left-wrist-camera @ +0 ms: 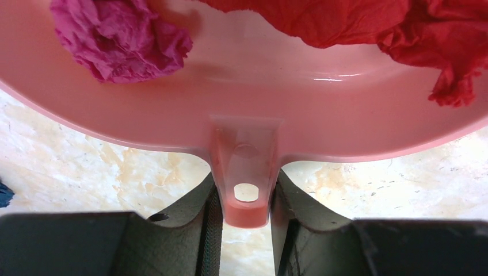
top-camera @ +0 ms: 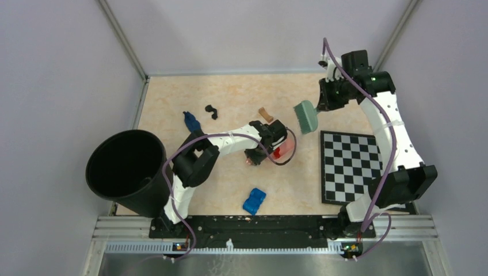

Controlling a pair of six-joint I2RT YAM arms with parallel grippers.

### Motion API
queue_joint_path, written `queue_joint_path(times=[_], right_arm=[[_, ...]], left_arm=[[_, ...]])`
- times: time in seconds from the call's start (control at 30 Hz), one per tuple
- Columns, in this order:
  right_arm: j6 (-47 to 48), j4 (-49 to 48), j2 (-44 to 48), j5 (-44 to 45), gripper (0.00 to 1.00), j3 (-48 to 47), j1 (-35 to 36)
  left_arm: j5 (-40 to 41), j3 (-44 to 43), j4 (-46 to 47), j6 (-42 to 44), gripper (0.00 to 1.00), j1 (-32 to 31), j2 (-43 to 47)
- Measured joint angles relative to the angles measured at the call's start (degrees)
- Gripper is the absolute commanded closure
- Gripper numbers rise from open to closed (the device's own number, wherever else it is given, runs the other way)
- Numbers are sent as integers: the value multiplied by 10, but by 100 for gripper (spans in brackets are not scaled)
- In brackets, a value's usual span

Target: Sweep away the paper scraps from the table

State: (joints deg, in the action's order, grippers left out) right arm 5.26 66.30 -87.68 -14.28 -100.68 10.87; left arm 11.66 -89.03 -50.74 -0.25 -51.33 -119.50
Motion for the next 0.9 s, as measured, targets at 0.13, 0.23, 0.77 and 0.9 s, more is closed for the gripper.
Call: queue_joint_path(times=[0.13, 0.23, 0.77, 0.9], right_arm=[[3, -6, 4, 5, 100, 0, -35], [3, -29, 5, 7, 100, 11, -71], [-1, -147, 16, -3, 100, 175, -87], [-3, -160, 16, -12, 100, 183, -87]], left_arm=[[0, 13, 16, -12, 100, 3, 15], [0, 19, 15, -19, 100, 4, 37], [-3, 62, -6, -81, 100, 4, 225], [-9, 67, -20, -113, 100, 4, 266]])
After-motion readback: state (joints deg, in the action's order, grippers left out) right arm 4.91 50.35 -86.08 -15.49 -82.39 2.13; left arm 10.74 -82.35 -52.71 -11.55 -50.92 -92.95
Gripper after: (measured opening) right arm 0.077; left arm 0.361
